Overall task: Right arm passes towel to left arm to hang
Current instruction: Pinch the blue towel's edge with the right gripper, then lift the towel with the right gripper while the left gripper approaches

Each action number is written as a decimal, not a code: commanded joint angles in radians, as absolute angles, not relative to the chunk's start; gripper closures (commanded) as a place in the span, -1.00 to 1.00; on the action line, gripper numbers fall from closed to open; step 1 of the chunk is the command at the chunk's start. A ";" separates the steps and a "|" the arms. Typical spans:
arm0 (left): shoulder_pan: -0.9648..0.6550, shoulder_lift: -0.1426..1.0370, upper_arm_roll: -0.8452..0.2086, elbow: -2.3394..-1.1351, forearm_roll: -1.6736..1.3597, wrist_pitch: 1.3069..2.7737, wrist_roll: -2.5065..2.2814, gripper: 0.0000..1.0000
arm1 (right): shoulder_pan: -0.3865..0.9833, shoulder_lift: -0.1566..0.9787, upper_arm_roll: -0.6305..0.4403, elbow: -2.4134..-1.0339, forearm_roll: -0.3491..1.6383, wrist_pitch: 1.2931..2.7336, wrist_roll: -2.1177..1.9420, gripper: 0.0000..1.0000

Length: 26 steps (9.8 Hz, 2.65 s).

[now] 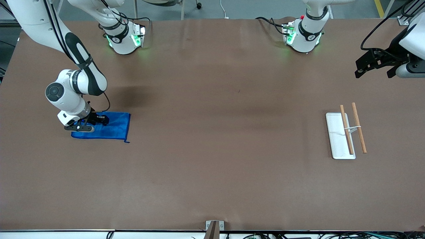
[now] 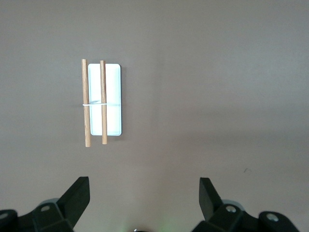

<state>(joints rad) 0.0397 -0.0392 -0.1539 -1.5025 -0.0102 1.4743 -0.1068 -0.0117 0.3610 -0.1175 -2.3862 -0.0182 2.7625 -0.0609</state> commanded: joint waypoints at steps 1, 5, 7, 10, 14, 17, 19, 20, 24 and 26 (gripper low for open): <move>0.043 -0.028 -0.155 -1.513 0.009 1.454 -0.078 -1.00 | -0.011 0.341 -0.115 -2.392 -0.009 2.686 -0.054 1.00; 0.045 -0.028 -0.155 -1.513 0.000 1.443 -0.055 -1.00 | 0.002 0.240 -0.037 -2.253 -0.009 2.356 0.078 1.00; 0.048 -0.026 -0.153 -1.513 -0.003 1.443 -0.052 -1.00 | 0.008 0.227 -0.006 -2.069 -0.009 2.109 0.086 1.00; 0.070 0.079 -0.144 -1.514 -0.182 1.543 -0.038 -1.00 | 0.031 0.230 0.088 -1.886 -0.009 1.956 0.228 1.00; 0.107 0.250 -0.146 -1.520 -0.465 1.664 0.197 -1.00 | 0.050 0.247 0.273 -1.833 0.226 2.170 0.278 1.00; 0.129 0.378 -0.147 -1.523 -0.740 1.687 0.334 -1.00 | 0.159 0.352 0.320 -1.734 0.362 2.348 0.391 1.00; 0.121 0.458 -0.156 -1.535 -0.950 1.687 0.411 -1.00 | 0.166 0.428 0.409 -1.675 0.530 2.475 0.411 1.00; 0.117 0.489 -0.158 -1.554 -1.056 1.687 0.441 -1.00 | 0.164 0.451 0.461 -1.663 0.591 2.537 0.410 1.00; 0.109 0.638 -0.227 -1.566 -1.334 1.684 0.615 -1.00 | 0.166 0.477 0.570 -1.566 0.880 2.548 0.402 1.00; 0.109 0.660 -0.264 -1.600 -1.429 1.678 0.623 -1.00 | 0.166 0.477 0.603 -1.548 0.997 2.580 0.397 1.00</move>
